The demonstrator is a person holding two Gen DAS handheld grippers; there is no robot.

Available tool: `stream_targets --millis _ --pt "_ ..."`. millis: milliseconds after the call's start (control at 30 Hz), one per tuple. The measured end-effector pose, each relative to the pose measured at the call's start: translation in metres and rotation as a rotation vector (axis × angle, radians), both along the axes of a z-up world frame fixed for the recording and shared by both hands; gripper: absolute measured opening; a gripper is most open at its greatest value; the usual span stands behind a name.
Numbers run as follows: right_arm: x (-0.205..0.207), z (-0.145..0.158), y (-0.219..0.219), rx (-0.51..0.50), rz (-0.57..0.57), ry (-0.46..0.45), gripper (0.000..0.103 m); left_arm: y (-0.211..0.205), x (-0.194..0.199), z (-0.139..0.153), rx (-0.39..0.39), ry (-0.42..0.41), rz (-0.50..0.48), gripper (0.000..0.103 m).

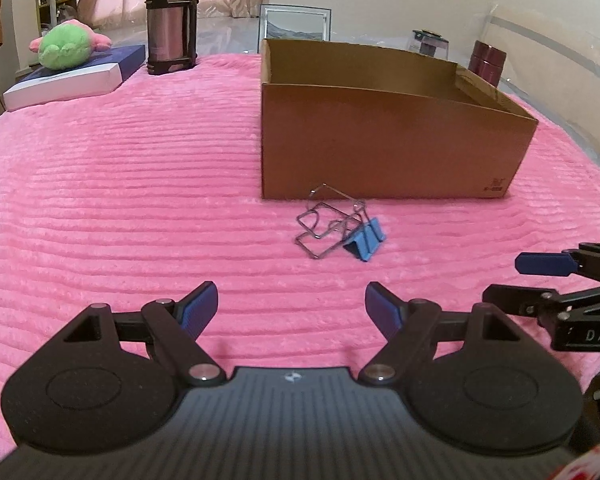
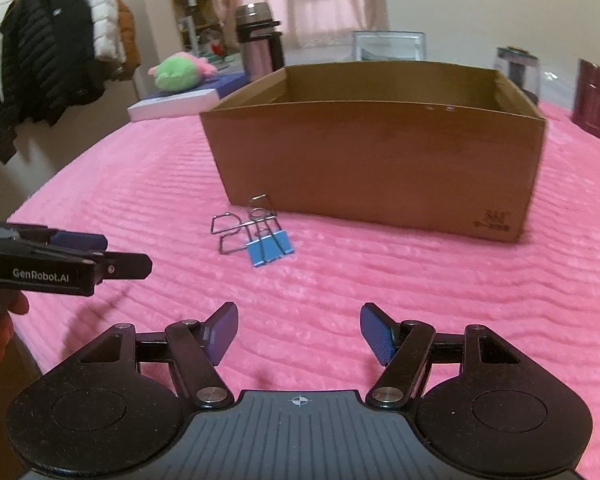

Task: Organize rigid objects
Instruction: 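Grasp the blue binder clip with the right tool while the left grasps the wire clip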

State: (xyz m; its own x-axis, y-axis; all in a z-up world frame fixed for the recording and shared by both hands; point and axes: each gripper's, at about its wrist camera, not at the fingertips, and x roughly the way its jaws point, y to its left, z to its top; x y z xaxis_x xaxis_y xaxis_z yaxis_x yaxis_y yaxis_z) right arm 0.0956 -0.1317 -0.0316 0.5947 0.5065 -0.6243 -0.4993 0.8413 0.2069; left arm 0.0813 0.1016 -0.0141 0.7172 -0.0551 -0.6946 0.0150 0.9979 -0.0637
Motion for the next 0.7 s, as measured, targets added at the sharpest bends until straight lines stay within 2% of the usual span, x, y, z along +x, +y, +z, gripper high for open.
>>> stream_targets --millis 300,433,700 --pt "0.027 -0.018 0.034 -0.048 0.127 -0.082 0.065 0.016 0.022 -0.012 -0.022 -0.012 0.029 0.077" --pt "0.044 -0.028 0.049 -0.061 0.161 -0.088 0.065 0.019 0.031 -0.017 0.010 -0.052 0.029 0.077" --pt "0.071 -0.046 0.075 -0.090 0.231 -0.108 0.064 0.029 0.050 -0.025 -0.010 -0.072 0.025 0.077"
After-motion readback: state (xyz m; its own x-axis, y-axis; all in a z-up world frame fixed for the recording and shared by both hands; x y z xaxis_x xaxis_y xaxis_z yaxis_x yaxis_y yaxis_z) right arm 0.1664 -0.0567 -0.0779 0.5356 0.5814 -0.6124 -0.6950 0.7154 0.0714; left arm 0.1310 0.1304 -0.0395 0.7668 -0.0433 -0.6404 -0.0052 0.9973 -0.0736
